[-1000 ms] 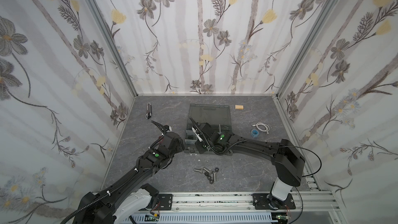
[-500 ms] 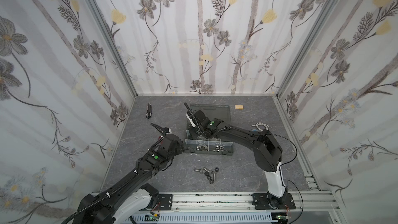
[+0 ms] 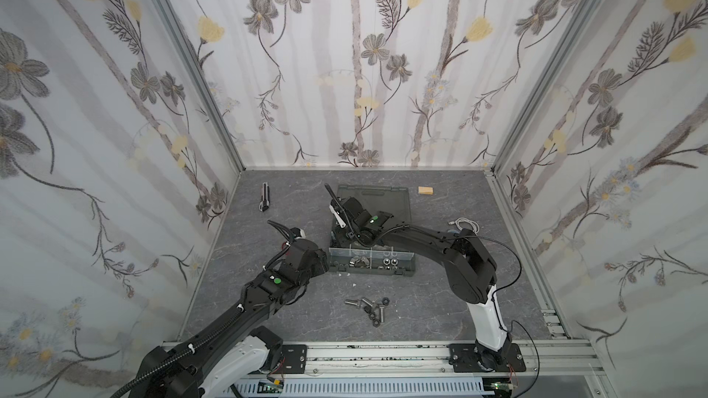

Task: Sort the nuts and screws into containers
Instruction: 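Lower the black bolt into the black-bolt compartment, open right gripper, then raise the right gripper off the box while the left gripper moves toward the pile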

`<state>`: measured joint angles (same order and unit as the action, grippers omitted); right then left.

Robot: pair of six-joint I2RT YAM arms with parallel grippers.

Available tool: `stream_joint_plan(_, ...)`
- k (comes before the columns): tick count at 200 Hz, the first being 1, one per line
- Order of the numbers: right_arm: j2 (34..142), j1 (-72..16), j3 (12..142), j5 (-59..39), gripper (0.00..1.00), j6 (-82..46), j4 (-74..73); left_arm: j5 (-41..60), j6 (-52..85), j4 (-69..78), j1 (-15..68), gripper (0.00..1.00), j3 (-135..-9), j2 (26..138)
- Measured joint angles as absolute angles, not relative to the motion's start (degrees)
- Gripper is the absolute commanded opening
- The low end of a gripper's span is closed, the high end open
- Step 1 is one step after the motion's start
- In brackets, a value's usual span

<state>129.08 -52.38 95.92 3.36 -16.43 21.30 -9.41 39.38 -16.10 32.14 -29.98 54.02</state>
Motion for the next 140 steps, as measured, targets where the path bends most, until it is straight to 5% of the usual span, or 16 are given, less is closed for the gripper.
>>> stream_joint_plan(140, 123.2, -52.2, 92.3, 3.3, 0.30, -17.1, 22.3, -8.4, 39.3, -15.7, 32.1, 0.66, -30.0, 53.9)
